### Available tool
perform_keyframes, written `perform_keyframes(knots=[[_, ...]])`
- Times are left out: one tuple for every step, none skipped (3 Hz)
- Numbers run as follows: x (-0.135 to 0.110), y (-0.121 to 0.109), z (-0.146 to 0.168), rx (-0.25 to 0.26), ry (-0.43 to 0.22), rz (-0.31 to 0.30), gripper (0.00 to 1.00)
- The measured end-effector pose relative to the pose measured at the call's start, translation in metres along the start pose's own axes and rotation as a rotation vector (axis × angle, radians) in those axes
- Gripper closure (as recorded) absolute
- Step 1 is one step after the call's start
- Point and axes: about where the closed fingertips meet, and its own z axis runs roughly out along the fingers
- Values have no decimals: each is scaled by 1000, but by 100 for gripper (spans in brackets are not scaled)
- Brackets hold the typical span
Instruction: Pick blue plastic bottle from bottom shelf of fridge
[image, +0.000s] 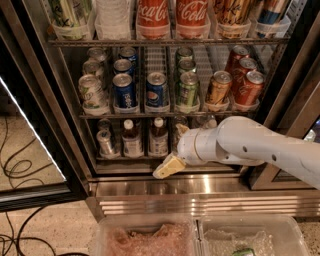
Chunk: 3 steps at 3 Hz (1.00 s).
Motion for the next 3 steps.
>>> perform_keyframes(knots=[[0,0,0,0,0,0,0],[2,-4,12,19,-27,20,0],[4,-11,34,31,-60,13,0]])
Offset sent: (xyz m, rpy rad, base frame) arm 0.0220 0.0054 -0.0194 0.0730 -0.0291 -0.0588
